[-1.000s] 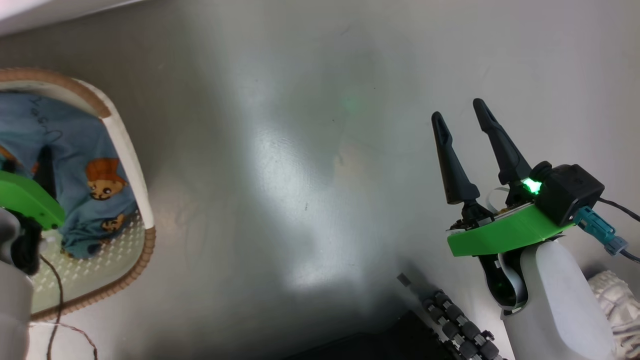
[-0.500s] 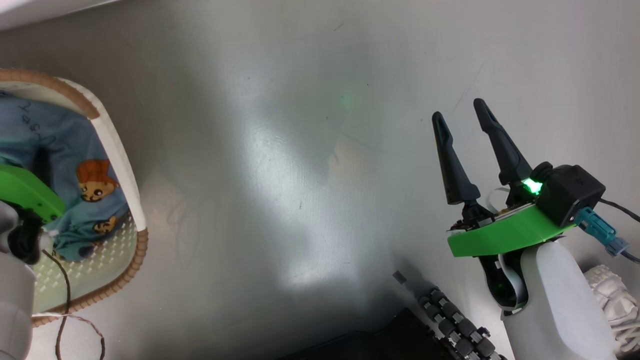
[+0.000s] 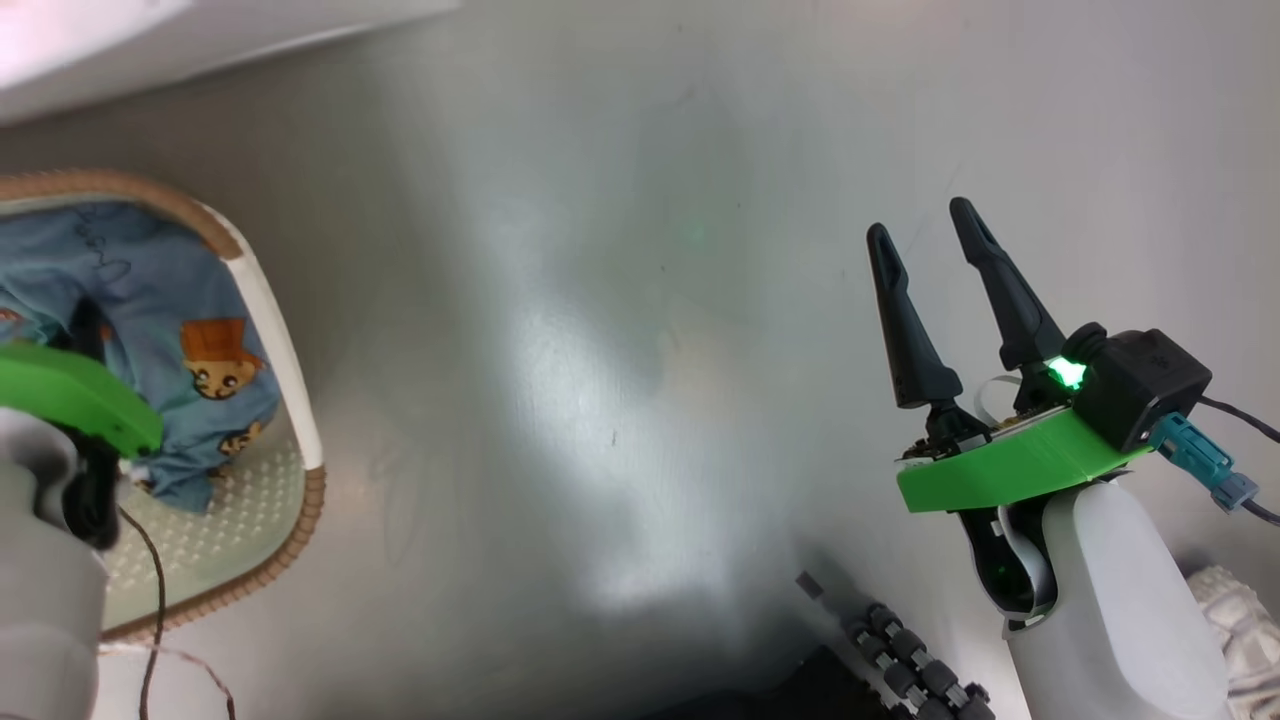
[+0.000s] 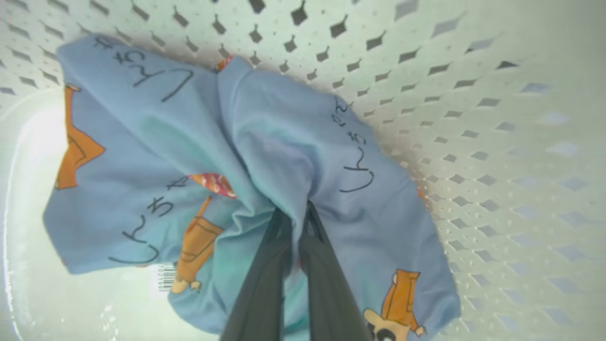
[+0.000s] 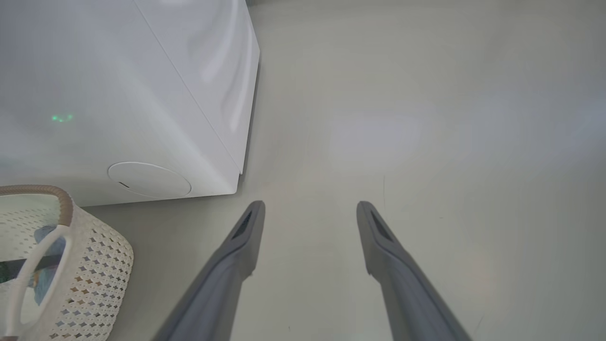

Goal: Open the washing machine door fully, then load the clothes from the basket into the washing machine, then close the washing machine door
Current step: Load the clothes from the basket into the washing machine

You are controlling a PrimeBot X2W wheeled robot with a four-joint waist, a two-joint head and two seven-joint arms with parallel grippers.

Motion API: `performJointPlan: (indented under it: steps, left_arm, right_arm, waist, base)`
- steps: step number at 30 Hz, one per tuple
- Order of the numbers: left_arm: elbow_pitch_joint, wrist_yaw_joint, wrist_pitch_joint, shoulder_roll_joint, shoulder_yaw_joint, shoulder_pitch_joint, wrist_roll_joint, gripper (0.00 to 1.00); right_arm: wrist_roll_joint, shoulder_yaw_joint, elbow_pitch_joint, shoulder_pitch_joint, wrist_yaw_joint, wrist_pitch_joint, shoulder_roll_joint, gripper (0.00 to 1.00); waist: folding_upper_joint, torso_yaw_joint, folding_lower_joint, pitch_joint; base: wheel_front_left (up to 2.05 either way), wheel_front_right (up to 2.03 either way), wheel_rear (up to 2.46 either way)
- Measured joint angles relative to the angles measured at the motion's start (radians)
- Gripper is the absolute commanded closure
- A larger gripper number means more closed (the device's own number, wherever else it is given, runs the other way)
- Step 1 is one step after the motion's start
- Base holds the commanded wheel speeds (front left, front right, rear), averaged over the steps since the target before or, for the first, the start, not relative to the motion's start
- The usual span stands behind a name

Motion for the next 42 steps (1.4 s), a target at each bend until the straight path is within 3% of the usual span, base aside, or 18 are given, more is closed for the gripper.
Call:
performJointPlan:
  steps: [7,13,26,42]
  left_arm:
    - [-0.019,0.0,-0.116,0.0,-0.023,0.051,0.004,1.0]
    - [-0.047,0.0,-0.141,-0.013,-0.015,0.09,0.016,1.0]
    - [-0.325,0.035,-0.141,-0.056,0.153,0.297,0.127,1.0]
    - [-0.59,0.031,-0.141,-0.158,0.337,0.517,0.31,1.0]
  right_arm:
    - [-0.007,-0.001,0.014,-0.001,0.0,0.0,0.0,0.0]
    - [-0.01,0.0,0.029,-0.001,0.0,0.0,0.0,0.0]
    - [-0.01,0.004,0.074,0.003,0.0,0.0,-0.002,0.0]
    - [-0.012,-0.023,0.122,0.051,0.0,0.0,-0.003,0.0]
  waist:
    - [0.0,0.017,0.0,-0.069]
    - [0.0,0.036,0.0,-0.134]
    - [0.0,0.086,0.0,-0.279]
    - [0.0,0.137,0.0,-0.469]
  base:
    - [0.0,0.0,0.0]
    - [0.0,0.0,0.0]
    - [0.0,0.0,0.0]
    - [0.0,0.0,0.0]
